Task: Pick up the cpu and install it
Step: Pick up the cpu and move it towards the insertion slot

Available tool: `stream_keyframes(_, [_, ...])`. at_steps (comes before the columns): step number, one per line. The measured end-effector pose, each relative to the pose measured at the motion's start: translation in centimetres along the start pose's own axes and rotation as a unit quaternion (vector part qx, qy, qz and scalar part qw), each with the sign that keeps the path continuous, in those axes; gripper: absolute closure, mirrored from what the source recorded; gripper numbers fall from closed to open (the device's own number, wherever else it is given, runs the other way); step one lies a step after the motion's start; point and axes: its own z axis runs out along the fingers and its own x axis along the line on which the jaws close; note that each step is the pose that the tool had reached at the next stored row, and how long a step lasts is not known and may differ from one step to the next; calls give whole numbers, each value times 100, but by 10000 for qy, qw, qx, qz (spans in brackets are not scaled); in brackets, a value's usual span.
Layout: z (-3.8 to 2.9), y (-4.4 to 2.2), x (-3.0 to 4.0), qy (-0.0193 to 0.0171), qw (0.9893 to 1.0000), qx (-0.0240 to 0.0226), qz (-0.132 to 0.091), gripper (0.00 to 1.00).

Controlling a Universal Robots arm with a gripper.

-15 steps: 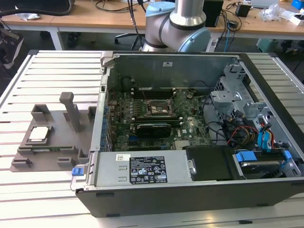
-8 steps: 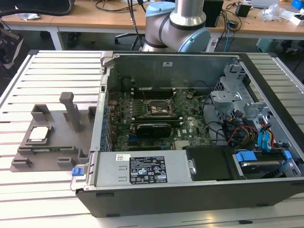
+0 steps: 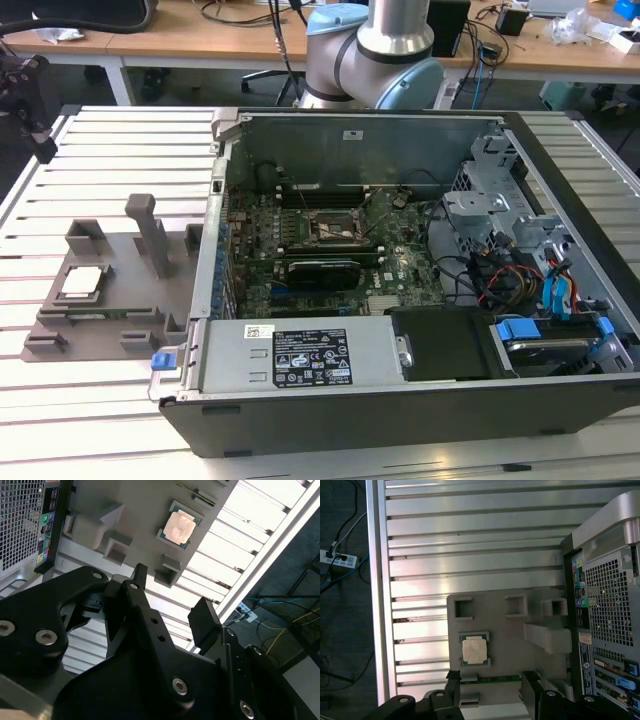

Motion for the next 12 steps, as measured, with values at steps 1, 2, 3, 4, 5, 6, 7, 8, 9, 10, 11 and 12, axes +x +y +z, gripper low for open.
stream_keyframes(1, [0, 0, 0, 0, 10000, 0, 0, 39])
stream_keyframes(2, [0, 0, 0, 0, 10000, 0, 0, 39])
stream_keyframes(3, [2, 0, 1, 0, 10000, 0, 0, 39])
stream_keyframes(4, [6, 0, 1, 0, 10000, 4, 0, 39])
stream_keyframes(5, [9, 0, 2, -2, 10000, 32, -5, 39])
stream_keyframes(6, [12, 0, 2, -7, 9999, 106, -19, 39])
stream_keyframes(7, [13, -1, 1, -12, 9998, 172, -39, 39])
stream_keyframes(8, [16, -1, 1, -14, 9997, 215, -91, 39])
stream_keyframes(9, [18, -1, 1, -14, 9996, 224, -141, 39])
stream_keyframes(10, [22, -1, 1, -10, 9994, 224, -279, 39])
stream_keyframes(11, [26, -1, 1, -7, 9990, 221, -399, 39])
stream_keyframes(12, [30, -1, 2, -7, 9989, 221, -402, 39])
